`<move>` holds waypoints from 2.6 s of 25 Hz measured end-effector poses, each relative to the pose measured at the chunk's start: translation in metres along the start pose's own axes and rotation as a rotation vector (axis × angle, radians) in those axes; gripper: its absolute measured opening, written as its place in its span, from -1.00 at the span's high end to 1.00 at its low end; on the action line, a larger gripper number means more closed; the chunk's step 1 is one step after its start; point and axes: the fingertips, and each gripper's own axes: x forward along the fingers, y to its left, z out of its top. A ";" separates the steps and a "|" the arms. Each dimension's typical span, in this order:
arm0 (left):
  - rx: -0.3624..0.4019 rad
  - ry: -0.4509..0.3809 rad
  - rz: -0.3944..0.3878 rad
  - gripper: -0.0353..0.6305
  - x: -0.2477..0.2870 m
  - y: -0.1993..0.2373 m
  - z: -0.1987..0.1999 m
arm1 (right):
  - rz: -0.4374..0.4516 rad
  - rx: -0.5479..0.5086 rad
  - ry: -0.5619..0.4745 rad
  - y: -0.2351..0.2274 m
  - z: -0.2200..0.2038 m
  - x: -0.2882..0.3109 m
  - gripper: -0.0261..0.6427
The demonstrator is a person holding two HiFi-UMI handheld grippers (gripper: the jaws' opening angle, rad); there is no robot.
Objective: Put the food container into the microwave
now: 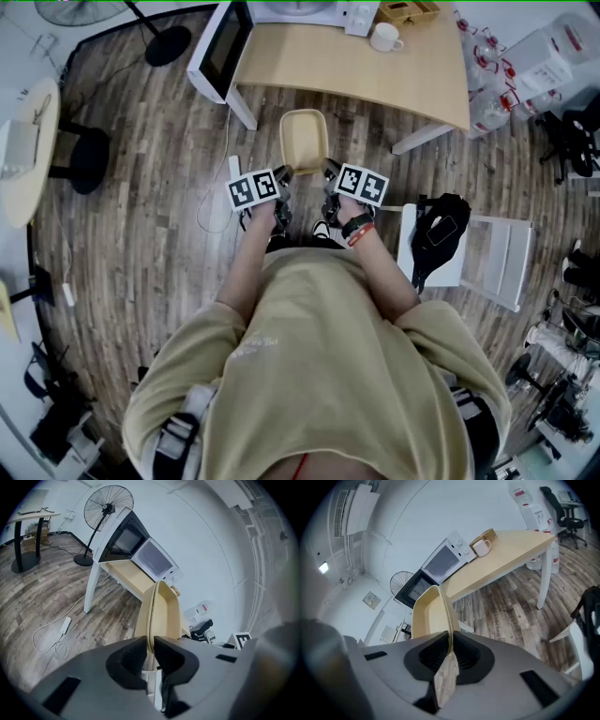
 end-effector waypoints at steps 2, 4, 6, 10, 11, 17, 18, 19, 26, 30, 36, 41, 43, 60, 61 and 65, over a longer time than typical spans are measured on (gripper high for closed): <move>-0.004 -0.003 0.002 0.71 0.001 -0.003 -0.005 | 0.008 0.007 -0.003 -0.004 0.000 -0.004 0.77; -0.005 -0.007 0.003 0.71 0.002 -0.008 -0.010 | 0.013 0.011 -0.006 -0.008 0.001 -0.009 0.77; -0.003 -0.008 0.005 0.71 0.004 -0.014 -0.014 | 0.016 0.011 -0.008 -0.012 0.002 -0.015 0.77; 0.008 -0.006 0.016 0.71 0.009 -0.026 -0.021 | 0.021 0.024 0.001 -0.024 0.004 -0.025 0.77; 0.011 -0.005 0.020 0.71 0.011 -0.029 -0.024 | 0.021 0.030 0.005 -0.028 0.004 -0.028 0.77; -0.014 -0.028 0.037 0.71 0.016 -0.034 -0.041 | 0.026 0.044 0.032 -0.045 -0.001 -0.031 0.77; -0.025 -0.033 0.040 0.71 0.016 -0.032 -0.044 | 0.030 0.039 0.040 -0.046 -0.003 -0.030 0.77; -0.035 -0.037 0.046 0.71 0.014 -0.029 -0.048 | 0.036 0.032 0.050 -0.045 -0.007 -0.030 0.77; -0.097 -0.046 0.056 0.71 0.013 -0.011 -0.053 | 0.039 0.021 0.097 -0.044 -0.019 -0.017 0.77; -0.105 -0.039 0.043 0.71 0.026 -0.008 -0.044 | 0.022 0.024 0.095 -0.049 -0.009 -0.006 0.77; -0.099 -0.030 0.027 0.71 0.041 0.002 -0.007 | 0.015 0.029 0.083 -0.041 0.014 0.023 0.77; -0.104 -0.028 0.009 0.71 0.056 0.005 0.034 | 0.005 0.022 0.074 -0.028 0.045 0.049 0.77; -0.108 -0.028 0.002 0.71 0.062 0.007 0.052 | 0.002 0.019 0.069 -0.023 0.060 0.061 0.77; -0.097 -0.012 -0.025 0.71 0.103 0.033 0.174 | -0.011 0.047 0.039 0.014 0.139 0.153 0.77; -0.090 -0.010 -0.030 0.71 0.106 0.033 0.183 | -0.012 0.050 0.030 0.015 0.146 0.158 0.77; -0.061 0.004 -0.047 0.71 0.121 0.033 0.212 | -0.022 0.066 -0.001 0.019 0.168 0.175 0.77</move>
